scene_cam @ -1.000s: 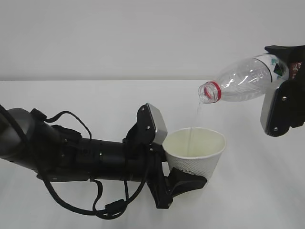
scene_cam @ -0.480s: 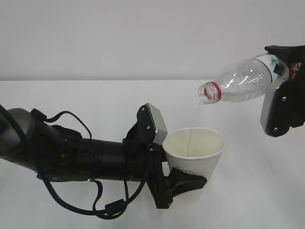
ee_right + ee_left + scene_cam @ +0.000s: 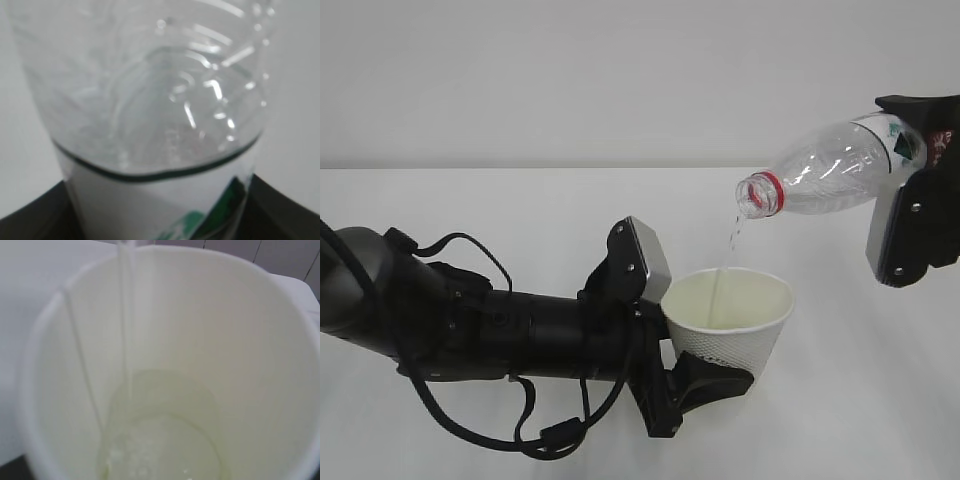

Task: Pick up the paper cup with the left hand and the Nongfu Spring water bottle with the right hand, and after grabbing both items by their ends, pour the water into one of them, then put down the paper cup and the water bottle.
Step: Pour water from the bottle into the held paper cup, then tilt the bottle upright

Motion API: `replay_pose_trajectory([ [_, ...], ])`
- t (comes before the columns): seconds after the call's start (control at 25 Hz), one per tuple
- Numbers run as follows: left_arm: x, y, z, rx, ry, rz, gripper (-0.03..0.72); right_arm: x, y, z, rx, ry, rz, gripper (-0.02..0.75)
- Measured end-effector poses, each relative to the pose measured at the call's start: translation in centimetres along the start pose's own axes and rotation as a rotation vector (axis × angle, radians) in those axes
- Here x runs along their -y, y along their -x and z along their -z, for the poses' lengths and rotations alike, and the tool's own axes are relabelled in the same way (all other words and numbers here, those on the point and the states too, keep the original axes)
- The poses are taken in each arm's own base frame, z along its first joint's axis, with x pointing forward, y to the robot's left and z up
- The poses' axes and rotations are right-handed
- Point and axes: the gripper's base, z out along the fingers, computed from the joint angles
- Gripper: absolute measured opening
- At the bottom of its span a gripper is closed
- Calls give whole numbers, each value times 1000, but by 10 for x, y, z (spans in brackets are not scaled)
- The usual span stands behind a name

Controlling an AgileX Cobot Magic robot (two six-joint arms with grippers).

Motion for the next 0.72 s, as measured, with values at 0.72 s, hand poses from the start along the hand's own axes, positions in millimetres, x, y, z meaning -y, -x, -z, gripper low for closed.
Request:
replay_pose_trajectory([
  [0.72,0,0,0,-5,3,0,492,0,0,0,0,0,2,514],
])
